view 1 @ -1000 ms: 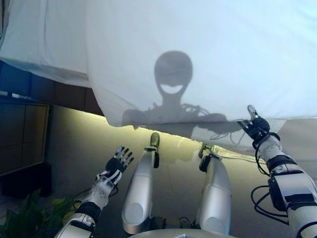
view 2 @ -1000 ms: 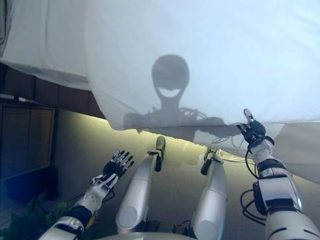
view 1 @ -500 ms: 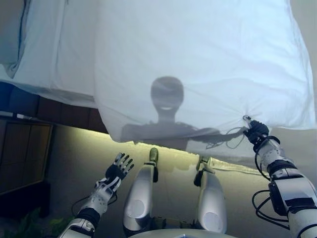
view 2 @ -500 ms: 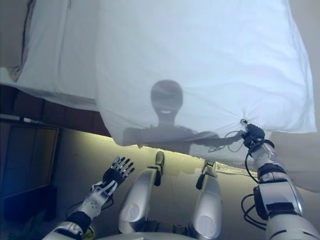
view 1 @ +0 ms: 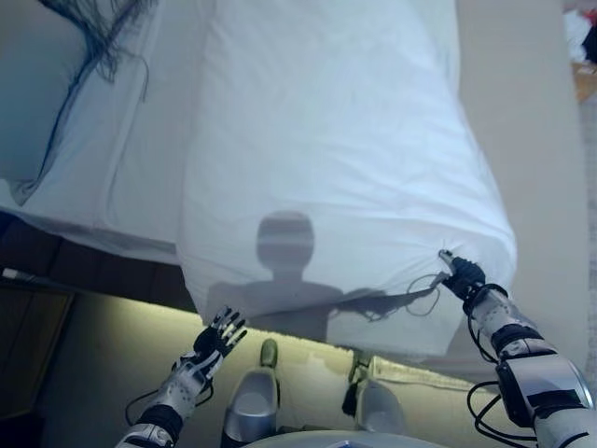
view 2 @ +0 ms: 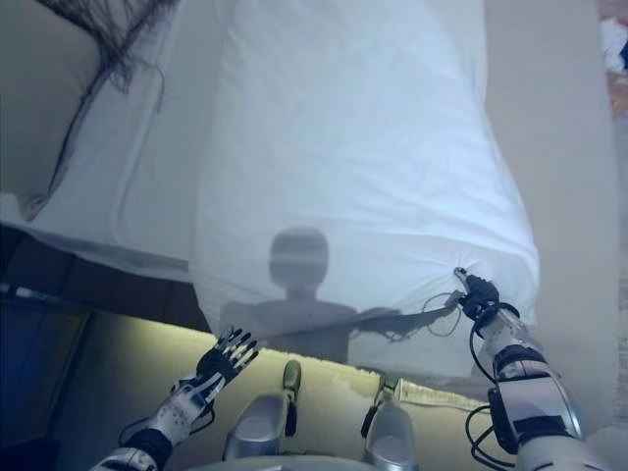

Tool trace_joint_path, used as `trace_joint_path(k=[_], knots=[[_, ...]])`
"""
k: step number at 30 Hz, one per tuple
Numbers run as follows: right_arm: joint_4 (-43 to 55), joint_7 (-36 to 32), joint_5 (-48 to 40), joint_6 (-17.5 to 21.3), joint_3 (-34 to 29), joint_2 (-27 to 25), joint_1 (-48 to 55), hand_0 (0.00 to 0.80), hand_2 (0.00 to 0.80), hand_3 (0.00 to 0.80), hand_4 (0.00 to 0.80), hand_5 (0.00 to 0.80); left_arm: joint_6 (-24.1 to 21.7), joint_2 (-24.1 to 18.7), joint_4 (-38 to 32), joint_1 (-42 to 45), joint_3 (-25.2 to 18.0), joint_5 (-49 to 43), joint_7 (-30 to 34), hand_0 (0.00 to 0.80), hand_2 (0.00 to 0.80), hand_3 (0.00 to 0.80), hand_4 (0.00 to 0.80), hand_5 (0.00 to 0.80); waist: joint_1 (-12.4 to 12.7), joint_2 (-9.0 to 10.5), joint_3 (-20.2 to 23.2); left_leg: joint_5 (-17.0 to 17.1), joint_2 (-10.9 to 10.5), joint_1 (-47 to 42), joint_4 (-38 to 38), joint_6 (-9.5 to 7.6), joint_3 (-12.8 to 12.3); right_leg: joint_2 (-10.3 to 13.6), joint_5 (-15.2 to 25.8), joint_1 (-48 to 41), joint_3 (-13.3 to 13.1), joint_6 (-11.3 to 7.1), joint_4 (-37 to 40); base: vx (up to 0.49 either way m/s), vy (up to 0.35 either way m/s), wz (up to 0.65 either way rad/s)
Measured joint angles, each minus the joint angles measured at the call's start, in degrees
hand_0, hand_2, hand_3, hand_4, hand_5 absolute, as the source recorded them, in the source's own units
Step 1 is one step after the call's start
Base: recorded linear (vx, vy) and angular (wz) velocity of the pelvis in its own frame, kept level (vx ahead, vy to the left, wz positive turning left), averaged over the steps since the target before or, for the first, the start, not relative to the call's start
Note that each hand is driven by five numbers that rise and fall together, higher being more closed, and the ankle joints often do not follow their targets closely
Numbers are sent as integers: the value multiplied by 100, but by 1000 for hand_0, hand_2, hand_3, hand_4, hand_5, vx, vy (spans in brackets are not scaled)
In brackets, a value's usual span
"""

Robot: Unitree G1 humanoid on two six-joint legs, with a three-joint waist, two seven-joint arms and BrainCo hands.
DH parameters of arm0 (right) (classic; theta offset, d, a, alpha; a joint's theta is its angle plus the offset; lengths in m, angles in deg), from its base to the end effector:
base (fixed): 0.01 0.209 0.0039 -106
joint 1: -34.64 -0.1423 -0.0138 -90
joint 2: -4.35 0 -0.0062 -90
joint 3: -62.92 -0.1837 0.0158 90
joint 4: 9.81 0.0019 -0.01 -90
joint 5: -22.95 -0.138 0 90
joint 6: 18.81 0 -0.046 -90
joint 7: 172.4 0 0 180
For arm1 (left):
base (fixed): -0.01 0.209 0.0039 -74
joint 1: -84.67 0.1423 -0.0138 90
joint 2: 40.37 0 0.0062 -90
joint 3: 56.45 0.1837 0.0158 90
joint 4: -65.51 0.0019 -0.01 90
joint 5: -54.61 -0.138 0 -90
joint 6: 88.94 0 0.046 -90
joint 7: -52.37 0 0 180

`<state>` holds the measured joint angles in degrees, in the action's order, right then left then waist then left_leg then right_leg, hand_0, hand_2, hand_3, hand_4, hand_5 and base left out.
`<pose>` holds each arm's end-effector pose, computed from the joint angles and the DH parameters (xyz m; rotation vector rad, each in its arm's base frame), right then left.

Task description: Make the bed neatly

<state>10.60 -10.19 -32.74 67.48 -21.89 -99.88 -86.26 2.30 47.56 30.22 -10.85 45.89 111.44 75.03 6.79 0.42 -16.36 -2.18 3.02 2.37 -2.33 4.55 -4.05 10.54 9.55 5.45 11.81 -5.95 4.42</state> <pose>0.2493 -0.2974 0.0069 0.5227 0.4586 -0.2020 0.1486 0.2264 -0.0817 -0.6747 0.7002 0.0055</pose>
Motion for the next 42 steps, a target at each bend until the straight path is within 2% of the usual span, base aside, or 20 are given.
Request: trace_joint_path(k=[4,7,9,12,16,20,23,26,31,34,38,42], knots=[[270,-11,1,-53,36,227,40,800,800,800,800,800,163,-124,30,-35,239,-381,-13,0,0,0,0,0,-120,71,321,69,29,-289,269,17,-84,-54,-3,-137,-17,4,50,74,18,-11],[713,95,0,-60,314,318,86,800,800,800,800,800,406,-122,-57,-325,246,-429,-183,0,0,0,0,0,-210,73,376,157,43,-597,496,19,-180,-81,-4,-297,-43,3,53,80,19,-12],[888,149,0,-60,467,457,103,800,800,800,800,800,543,-125,-204,-396,254,-430,-234,0,0,0,0,0,-303,92,565,168,60,-686,600,22,-218,-104,-12,-319,-53,8,54,86,11,-11],[978,241,0,-95,532,634,175,800,800,800,800,800,860,-90,-186,-602,442,-425,-240,0,0,0,0,0,-382,107,796,180,94,-844,691,34,-299,-148,-30,-385,-107,15,56,142,0,-12],[1090,336,8,-184,697,729,216,800,800,800,800,800,1411,-65,-187,-646,487,-353,-119,0,0,0,0,0,-444,95,902,180,127,-1076,728,45,-381,-195,-51,-545,-186,19,59,118,-6,-12],[1090,344,106,-217,716,738,292,800,800,800,800,800,2391,132,-39,-646,492,275,207,0,0,0,0,0,-436,67,1021,181,151,-1168,728,47,-383,-224,-54,-641,-192,28,58,89,-24,0],[1090,352,115,-218,741,871,351,800,800,800,800,800,2891,387,404,-618,460,851,280,0,0,0,0,0,-442,99,1084,169,166,-1271,731,59,-418,-234,-62,-735,-200,34,60,71,-63,-2],[1089,351,124,-217,743,1026,536,800,800,800,800,800,3361,569,779,-493,274,1510,261,0,0,0,0,0,-433,238,1207,157,186,-1272,732,40,-437,-252,-77,-730,-203,50,61,44,-82,-2],[1089,351,126,-215,742,1272,791,800,800,800,800,800,3991,719,1129,-261,-153,2522,-264,0,0,0,0,0,-426,513,1368,134,283,-1262,731,87,-466,-315,-111,-723,-208,53,62,24,-122,-3],[1089,351,125,-215,742,1352,820,800,800,800,800,800,4092,782,1267,-202,-390,2652,-634,0,0,0,0,0,-422,623,1420,126,312,-1262,728,132,-484,-371,-125,-724,-210,84,61,28,-95,-3],[1089,348,124,-215,741,1384,820,800,800,800,800,800,4126,795,1324,-176,-463,2851,-1141,0,0,0,0,0,-423,701,1413,128,376,-1275,725,182,-498,-449,-120,-704,-211,123,58,19,-72,-2],[1092,344,123,-215,742,1391,839,800,800,800,800,800,3702,830,1264,-180,-481,3281,-1278,0,0,0,0,0,-424,740,1390,113,385,-1274,725,201,-528,-466,-121,-684,-237,123,58,6,-45,-4]])
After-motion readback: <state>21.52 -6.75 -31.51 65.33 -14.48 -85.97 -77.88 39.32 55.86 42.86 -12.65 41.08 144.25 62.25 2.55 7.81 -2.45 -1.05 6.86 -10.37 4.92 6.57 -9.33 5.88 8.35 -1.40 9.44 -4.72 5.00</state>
